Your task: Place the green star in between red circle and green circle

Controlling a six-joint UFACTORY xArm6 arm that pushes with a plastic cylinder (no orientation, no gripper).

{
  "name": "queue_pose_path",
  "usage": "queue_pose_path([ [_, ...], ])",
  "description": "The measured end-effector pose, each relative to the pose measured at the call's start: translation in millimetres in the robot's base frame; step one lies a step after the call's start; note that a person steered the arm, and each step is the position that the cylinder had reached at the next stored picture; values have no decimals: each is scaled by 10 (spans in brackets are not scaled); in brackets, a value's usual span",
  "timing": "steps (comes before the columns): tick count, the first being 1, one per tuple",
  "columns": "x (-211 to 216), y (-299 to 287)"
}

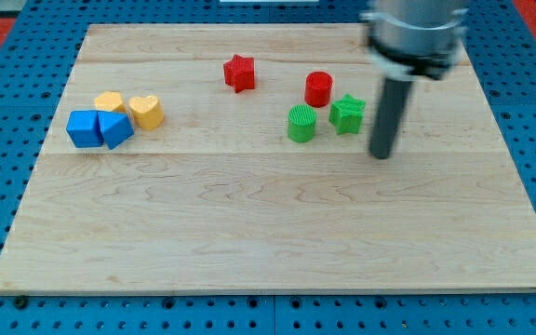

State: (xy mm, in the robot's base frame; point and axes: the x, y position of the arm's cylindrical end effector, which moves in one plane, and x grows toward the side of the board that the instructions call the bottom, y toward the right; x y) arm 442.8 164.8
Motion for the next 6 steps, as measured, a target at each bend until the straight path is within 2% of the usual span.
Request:
queue_pose_path([
  [2,-392,98],
  [5,-482,-914],
  [6,-496,-1040],
])
